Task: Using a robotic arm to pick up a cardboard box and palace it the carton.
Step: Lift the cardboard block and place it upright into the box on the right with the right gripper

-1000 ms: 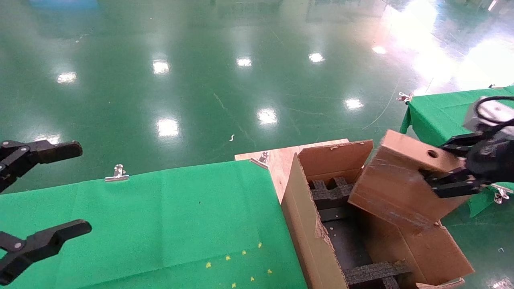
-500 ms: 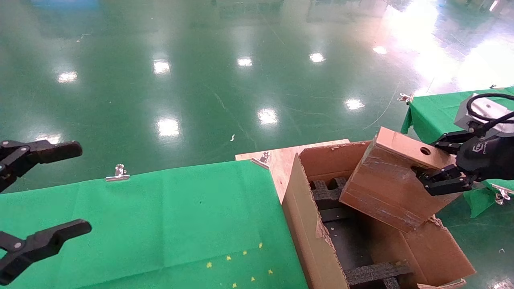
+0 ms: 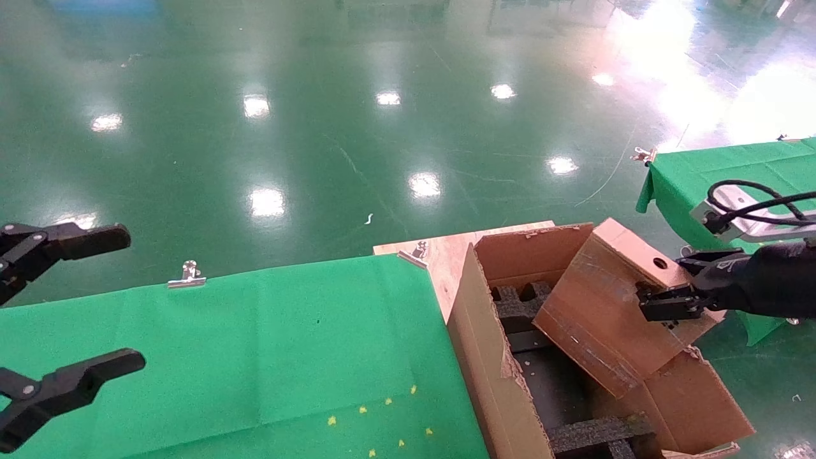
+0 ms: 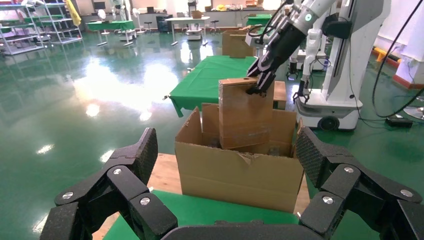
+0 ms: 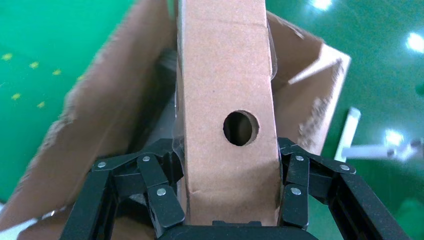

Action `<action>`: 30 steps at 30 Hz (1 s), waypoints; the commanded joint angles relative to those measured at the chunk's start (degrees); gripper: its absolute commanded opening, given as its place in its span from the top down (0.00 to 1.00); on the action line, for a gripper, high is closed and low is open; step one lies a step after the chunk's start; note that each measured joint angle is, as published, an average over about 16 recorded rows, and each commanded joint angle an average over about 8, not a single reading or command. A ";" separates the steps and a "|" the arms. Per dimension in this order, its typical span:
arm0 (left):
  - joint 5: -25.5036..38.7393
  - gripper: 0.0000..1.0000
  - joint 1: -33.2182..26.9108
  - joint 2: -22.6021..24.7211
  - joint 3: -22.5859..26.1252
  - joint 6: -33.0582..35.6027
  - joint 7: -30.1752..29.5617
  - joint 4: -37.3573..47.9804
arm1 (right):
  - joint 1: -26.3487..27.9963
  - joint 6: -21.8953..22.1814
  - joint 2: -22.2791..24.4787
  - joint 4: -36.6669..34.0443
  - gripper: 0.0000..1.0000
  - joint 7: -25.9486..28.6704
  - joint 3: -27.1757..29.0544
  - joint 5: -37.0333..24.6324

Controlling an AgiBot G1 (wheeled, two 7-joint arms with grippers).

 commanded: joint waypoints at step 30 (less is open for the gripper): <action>0.00 0.00 0.01 0.00 0.00 -0.01 0.00 0.01 | -6.62 11.93 1.79 2.22 1.00 16.14 -5.70 -5.14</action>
